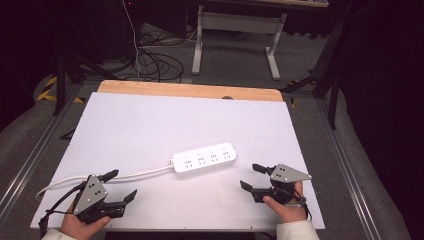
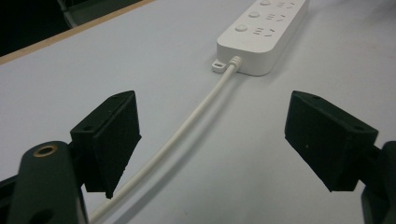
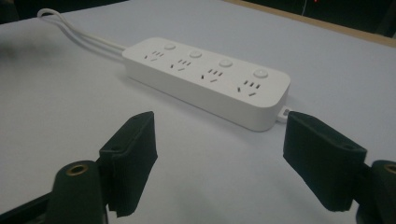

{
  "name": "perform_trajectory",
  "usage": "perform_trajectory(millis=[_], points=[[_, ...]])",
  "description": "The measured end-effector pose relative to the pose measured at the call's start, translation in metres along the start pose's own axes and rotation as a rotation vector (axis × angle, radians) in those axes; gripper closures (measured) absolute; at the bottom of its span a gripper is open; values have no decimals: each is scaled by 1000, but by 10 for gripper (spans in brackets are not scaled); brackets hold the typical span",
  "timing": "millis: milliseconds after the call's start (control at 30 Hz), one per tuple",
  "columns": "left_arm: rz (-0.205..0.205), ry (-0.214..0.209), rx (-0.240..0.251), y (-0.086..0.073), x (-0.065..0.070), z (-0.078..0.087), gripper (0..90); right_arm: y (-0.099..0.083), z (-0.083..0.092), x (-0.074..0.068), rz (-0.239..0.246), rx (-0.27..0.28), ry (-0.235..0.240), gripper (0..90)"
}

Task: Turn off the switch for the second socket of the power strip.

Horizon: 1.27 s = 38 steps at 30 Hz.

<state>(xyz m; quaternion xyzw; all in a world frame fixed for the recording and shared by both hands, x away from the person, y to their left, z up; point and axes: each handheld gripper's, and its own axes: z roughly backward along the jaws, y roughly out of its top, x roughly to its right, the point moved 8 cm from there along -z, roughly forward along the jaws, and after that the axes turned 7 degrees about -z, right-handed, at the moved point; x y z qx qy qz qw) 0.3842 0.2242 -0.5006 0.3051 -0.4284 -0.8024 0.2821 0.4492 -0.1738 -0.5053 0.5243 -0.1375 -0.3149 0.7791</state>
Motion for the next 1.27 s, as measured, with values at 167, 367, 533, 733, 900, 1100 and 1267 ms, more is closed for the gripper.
perform_trajectory(millis=[167, 367, 533, 733, 900, 1100, 1267], points=[[8, -11, 3, 0, 0, 0, 177, -12, 2, 1, -20, -18, 6, 264], [18, -9, 9, 0, -2, 0, 172, -27, 3, 0, -32, -88, 9, 304], [3, -3, 4, 0, -1, -1, 174, -35, 2, -2, -43, -123, 18, 314], [0, 2, -3, -1, -1, -2, 173, -29, 4, 1, -34, -82, 2, 310], [18, -15, -11, -3, -2, -4, 171, -25, 7, 2, -26, -43, -14, 311], [11, -10, -7, -3, -3, -5, 171, -25, 9, 5, -53, -32, -13, 311], [8, 2, -11, -5, -4, -5, 181, -28, 8, 5, -35, -63, -8, 311]])
